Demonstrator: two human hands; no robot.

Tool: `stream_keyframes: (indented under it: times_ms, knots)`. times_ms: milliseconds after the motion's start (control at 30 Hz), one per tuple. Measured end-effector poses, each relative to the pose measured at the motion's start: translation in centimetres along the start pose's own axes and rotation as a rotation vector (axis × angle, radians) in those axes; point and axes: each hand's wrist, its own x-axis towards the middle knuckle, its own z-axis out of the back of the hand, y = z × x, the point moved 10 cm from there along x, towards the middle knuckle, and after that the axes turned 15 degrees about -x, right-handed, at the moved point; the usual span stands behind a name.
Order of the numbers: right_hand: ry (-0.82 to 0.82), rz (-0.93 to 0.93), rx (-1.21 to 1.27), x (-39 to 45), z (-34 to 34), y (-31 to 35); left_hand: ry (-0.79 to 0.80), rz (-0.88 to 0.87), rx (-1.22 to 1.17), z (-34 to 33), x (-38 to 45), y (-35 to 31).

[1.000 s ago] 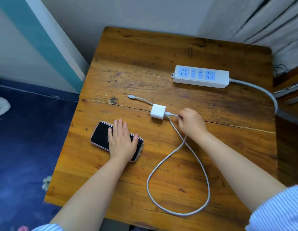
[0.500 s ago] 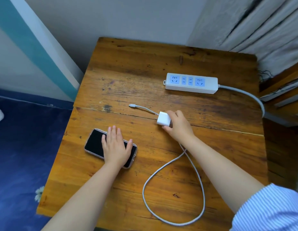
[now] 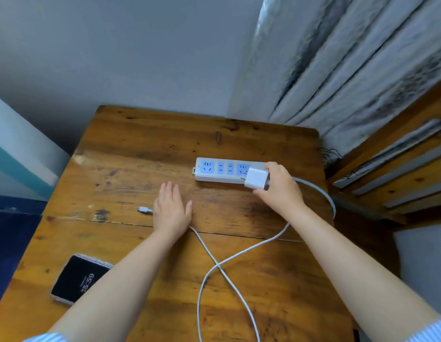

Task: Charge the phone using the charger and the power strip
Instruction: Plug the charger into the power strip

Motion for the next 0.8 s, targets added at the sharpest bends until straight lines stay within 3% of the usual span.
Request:
stream_keyframes:
  times_ms: [233, 433, 800]
  knots:
    - [-0.052, 0.248, -0.169, 3.3, 0.4, 3.2, -0.094, 0.030, 0.068, -2.6, 1.5, -0.1]
    - [-0.003, 0.375, -0.209, 5.3, 0.3, 6.0, -0.125, 0.020, 0.037, -2.5, 1.6, 0.1]
    - [0.162, 0.402, -0.490, 7.0, -0.4, 8.5, -0.130, 0.034, 0.064, -2.6, 1.6, 0.4]
